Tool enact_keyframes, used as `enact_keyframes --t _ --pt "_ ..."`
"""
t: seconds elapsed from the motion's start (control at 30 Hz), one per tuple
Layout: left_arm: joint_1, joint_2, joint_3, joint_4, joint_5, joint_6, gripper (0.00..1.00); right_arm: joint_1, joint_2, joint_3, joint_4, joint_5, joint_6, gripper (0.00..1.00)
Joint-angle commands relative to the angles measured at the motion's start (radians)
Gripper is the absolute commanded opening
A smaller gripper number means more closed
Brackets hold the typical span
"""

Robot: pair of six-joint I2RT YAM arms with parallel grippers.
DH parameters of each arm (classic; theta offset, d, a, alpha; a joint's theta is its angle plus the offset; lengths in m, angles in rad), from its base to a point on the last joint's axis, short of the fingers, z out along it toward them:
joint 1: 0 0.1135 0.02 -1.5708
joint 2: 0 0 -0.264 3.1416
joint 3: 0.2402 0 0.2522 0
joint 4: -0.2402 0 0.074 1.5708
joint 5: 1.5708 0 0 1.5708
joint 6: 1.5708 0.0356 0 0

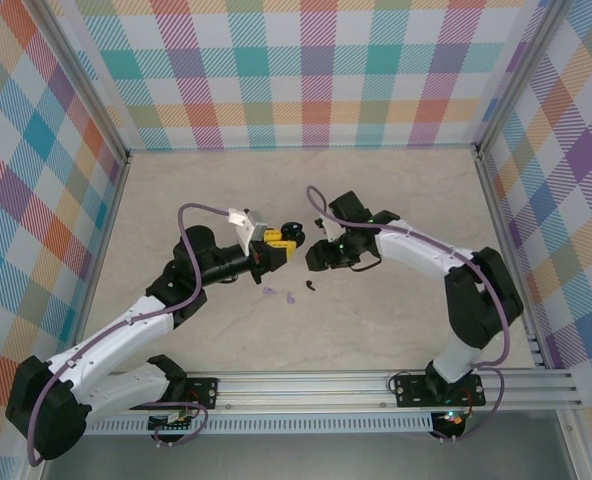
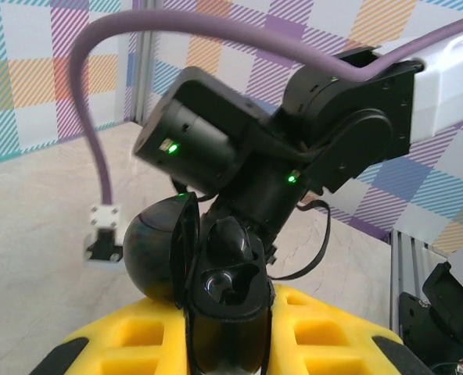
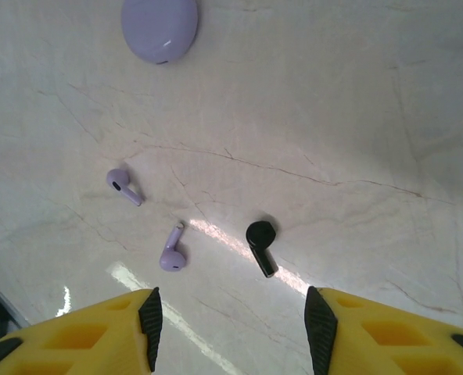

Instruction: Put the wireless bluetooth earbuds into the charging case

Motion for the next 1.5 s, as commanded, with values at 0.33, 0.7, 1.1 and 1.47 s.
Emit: enact_keyframes --t 0.33,0.7,1.1,1.47 --pt "-0.011 -0.055 0.045 -0.065 0.038 0.032 0.08 0.074 0.195 0.152 -0.134 0.089 -0.049 0.49" --pt "-0.011 -0.108 0.036 -0.126 0.035 0.042 0.08 0.098 0.287 0.207 -0.171 0.118 -0.055 0.46" --pt "-0.011 -0.121 0.032 -0.137 0.031 0.037 0.08 0.125 0.339 0.233 -0.204 0.227 -0.046 0.40" --pt "-0.011 -0.128 0.029 -0.141 0.022 0.040 0.08 0.125 0.331 0.238 -0.238 0.362 0.002 0.34"
